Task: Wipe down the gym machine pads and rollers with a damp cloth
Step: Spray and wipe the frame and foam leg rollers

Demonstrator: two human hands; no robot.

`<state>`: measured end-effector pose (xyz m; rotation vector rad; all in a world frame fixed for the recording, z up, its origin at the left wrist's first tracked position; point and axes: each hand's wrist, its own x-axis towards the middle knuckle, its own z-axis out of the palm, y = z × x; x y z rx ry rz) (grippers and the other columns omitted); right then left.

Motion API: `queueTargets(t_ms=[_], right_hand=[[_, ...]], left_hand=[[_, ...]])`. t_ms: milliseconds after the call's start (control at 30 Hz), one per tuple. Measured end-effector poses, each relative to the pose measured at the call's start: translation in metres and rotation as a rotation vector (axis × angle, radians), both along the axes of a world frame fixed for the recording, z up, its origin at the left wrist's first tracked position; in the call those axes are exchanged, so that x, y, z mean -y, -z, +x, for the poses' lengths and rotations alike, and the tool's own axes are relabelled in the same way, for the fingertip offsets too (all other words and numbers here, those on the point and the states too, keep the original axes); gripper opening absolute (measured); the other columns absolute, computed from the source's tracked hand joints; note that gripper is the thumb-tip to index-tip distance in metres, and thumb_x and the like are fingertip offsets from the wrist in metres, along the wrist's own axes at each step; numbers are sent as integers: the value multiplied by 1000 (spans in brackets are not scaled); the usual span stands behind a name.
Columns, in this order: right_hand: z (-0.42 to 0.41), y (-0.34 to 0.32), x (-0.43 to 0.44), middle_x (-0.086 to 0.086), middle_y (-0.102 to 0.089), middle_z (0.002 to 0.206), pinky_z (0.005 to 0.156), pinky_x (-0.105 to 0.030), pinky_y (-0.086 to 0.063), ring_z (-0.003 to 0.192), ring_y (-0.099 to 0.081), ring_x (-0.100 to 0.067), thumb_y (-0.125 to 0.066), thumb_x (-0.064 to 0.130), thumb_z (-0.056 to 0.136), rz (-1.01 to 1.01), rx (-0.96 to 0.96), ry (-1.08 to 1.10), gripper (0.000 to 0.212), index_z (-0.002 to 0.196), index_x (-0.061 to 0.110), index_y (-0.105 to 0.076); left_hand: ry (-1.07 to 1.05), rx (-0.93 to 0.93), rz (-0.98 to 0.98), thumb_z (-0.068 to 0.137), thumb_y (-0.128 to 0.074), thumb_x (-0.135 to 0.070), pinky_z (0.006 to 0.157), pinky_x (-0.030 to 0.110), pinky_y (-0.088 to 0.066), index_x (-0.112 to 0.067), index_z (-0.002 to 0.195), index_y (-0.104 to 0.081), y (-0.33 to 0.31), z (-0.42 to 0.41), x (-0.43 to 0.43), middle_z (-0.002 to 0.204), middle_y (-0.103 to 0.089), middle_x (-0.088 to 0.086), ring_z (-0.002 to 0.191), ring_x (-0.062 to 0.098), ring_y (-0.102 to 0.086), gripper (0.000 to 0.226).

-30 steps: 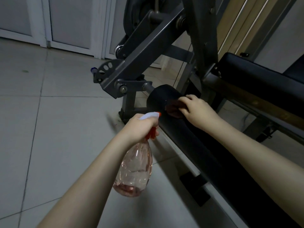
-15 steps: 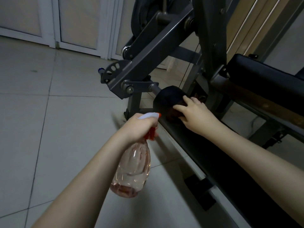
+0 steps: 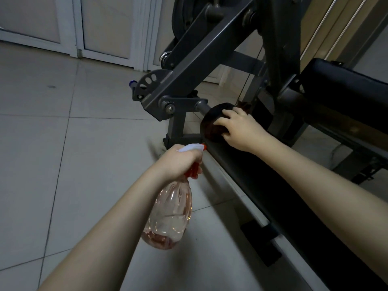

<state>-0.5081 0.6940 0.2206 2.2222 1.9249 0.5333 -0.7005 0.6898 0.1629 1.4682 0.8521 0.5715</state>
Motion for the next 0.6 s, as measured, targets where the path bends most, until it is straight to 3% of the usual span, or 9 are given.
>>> queueTargets(t_ms=[233, 333, 433, 600], right_hand=[[-24, 7, -25, -22, -13, 153, 109, -60, -22, 138, -17, -45, -45, 30, 98, 51, 46, 178, 50, 145, 24, -27], [-22, 8, -14, -20, -13, 154, 111, -59, -20, 140, -12, -43, -48, 24, 96, 25, 56, 128, 49, 143, 27, -33], [-13, 5, 21, -14, -15, 155, 113, -56, -20, 142, -8, -37, -51, 25, 94, 10, 46, 56, 49, 141, 30, -37], [-12, 3, 47, -10, -6, 158, 110, -64, -4, 144, 1, -35, -42, 70, 84, 12, -49, 142, 64, 139, 38, -37]], left_hand=[[21, -2, 17, 94, -50, -21, 64, 27, -48, -20, 117, -62, 1, 0, -1, 82, -70, 9, 70, 16, -65, 26], [46, -25, 32, 95, -50, -22, 69, 29, -48, -24, 117, -61, 1, 1, 3, 86, -70, 9, 73, 17, -65, 24], [56, -32, 36, 95, -50, -24, 71, 29, -48, -22, 103, -63, 1, 1, 7, 86, -71, 10, 73, 17, -65, 15], [84, -47, 58, 95, -49, -24, 67, 29, -47, -20, 100, -63, 1, 2, 12, 93, -72, 16, 76, 19, -64, 15]])
